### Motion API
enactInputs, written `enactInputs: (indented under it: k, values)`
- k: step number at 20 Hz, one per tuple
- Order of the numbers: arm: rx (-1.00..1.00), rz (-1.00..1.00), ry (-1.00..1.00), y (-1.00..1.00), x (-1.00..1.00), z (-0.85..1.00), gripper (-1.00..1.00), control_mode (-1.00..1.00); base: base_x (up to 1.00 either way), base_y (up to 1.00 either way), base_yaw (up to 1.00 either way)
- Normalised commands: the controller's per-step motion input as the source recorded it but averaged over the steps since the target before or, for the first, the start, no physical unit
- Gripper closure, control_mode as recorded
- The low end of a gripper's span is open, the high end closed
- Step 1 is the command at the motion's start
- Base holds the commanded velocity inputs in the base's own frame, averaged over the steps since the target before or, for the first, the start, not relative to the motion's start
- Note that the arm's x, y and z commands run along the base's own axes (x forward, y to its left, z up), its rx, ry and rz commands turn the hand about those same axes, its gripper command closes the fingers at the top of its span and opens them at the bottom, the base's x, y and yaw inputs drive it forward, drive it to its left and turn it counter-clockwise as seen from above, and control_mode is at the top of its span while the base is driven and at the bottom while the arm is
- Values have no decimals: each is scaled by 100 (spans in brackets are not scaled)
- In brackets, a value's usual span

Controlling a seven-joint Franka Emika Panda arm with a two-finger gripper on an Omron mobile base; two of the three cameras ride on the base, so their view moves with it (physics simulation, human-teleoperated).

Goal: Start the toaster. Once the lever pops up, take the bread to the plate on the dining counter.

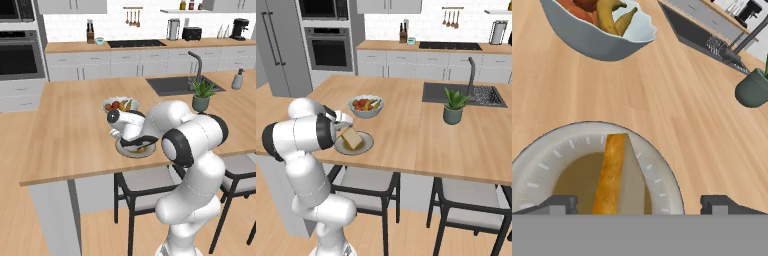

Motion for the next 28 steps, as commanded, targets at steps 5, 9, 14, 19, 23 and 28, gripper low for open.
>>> enactInputs:
  k: [5, 9, 14, 19, 23, 28]
  values:
    - [8, -7, -1, 0, -50, 45, -100, -100, 0, 0, 0]
    - [18, -12, -6, -4, -90, 77, -100, -100, 0, 0, 0]
    - [25, -11, -9, -15, -99, 73, -100, -100, 0, 0, 0]
    - [29, -9, -10, -26, -100, 65, -100, -100, 0, 0, 0]
    - [24, -9, -6, -19, -100, 57, -100, -100, 0, 0, 0]
    - [13, -7, -1, -6, -96, 28, -100, -100, 0, 0, 0]
